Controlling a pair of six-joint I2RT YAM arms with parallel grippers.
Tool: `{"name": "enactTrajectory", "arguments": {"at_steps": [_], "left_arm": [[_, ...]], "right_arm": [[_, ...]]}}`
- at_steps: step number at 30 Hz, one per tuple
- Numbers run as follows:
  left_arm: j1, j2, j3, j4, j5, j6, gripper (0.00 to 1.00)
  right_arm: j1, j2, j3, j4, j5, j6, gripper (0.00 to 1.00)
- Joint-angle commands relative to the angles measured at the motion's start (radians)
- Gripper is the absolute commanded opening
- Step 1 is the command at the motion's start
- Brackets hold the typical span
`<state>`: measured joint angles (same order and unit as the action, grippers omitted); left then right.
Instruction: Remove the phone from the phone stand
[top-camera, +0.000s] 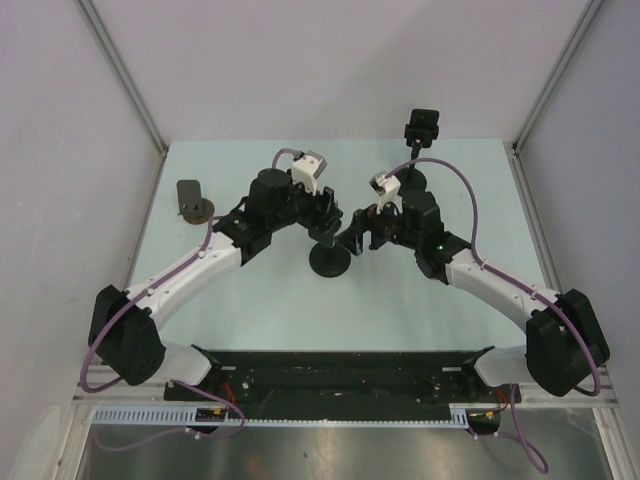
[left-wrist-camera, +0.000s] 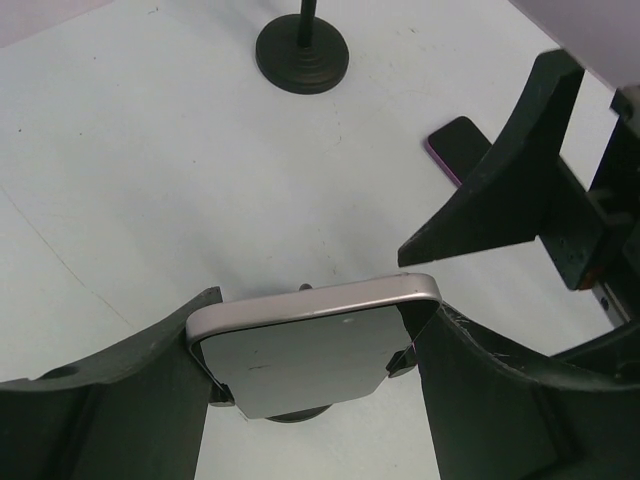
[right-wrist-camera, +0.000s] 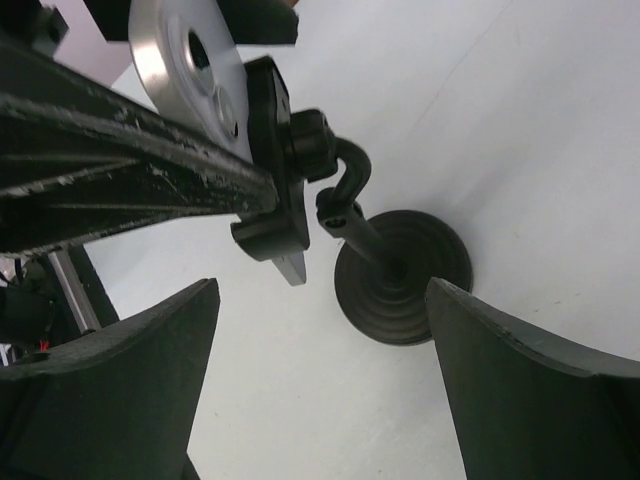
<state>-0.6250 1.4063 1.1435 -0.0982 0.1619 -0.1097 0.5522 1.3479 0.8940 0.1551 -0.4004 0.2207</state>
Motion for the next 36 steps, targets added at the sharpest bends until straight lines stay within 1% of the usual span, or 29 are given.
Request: {"name": "enactTrajectory", "arguments": {"at_steps": [1, 4, 6, 7, 8, 10, 14, 18, 25, 28, 30, 31, 32, 34, 35, 36], "left_arm": [[-0.016, -0.084, -0.036, 0.037, -0.018, -0.035, 0.01], [-0.018, -0.108, -0.059, 0.035, -0.021, -0.033, 0.0], [-0.019, -0.118, -0.068, 0.035, -0.018, -0.033, 0.0], [-0.019, -0.119, -0.073, 0.037, -0.012, -0.036, 0.01], [-0.019, -0.124, -0.074, 0.037, -0.013, -0.039, 0.0], [-0.019, -0.124, -0.076, 0.037, -0.013, -0.048, 0.01], [-0.021, -0.122, -0.07, 0.04, 0.004, -0.062, 0.01], [-0.022, -0.116, -0.068, 0.043, 0.016, -0.071, 0.0], [-0.024, -0.124, -0.071, 0.041, 0.027, -0.081, 0.0], [-0.024, -0.122, -0.073, 0.041, 0.025, -0.087, 0.0], [-0.024, -0.122, -0.076, 0.041, 0.027, -0.09, 0.0], [-0.024, -0.121, -0.076, 0.041, 0.027, -0.091, 0.0], [-0.024, -0.121, -0.076, 0.041, 0.025, -0.091, 0.0], [-0.024, -0.122, -0.08, 0.04, 0.031, -0.065, 0.0], [-0.018, -0.125, -0.079, 0.04, 0.042, -0.048, 0.0], [-0.01, -0.125, -0.079, 0.038, 0.063, -0.032, 0.0]], "right_arm": [[0.054, -0.038, -0.027, 0.124, 0.05, -0.027, 0.9], [0.08, -0.024, -0.032, 0.153, 0.08, -0.057, 0.9], [0.086, -0.016, -0.033, 0.172, 0.08, -0.05, 0.88], [0.094, -0.016, -0.033, 0.185, 0.077, -0.05, 0.86], [0.097, -0.015, -0.033, 0.193, 0.074, -0.049, 0.82], [0.101, -0.015, -0.033, 0.202, 0.075, -0.057, 0.79], [0.103, -0.016, -0.033, 0.199, 0.071, -0.072, 0.69], [0.109, -0.01, -0.033, 0.195, 0.078, -0.089, 0.65], [0.135, 0.014, -0.032, 0.192, 0.127, -0.11, 0.62], [0.144, 0.022, -0.033, 0.184, 0.15, -0.109, 0.58], [0.147, 0.022, -0.033, 0.181, 0.159, -0.115, 0.54], [0.149, 0.022, -0.033, 0.178, 0.158, -0.118, 0.49], [0.149, 0.019, -0.033, 0.175, 0.156, -0.121, 0.4], [0.149, 0.008, -0.033, 0.161, 0.153, -0.133, 0.29], [0.149, 0.004, -0.033, 0.155, 0.15, -0.136, 0.18], [0.147, -0.001, -0.033, 0.141, 0.14, -0.141, 0.13]]}}
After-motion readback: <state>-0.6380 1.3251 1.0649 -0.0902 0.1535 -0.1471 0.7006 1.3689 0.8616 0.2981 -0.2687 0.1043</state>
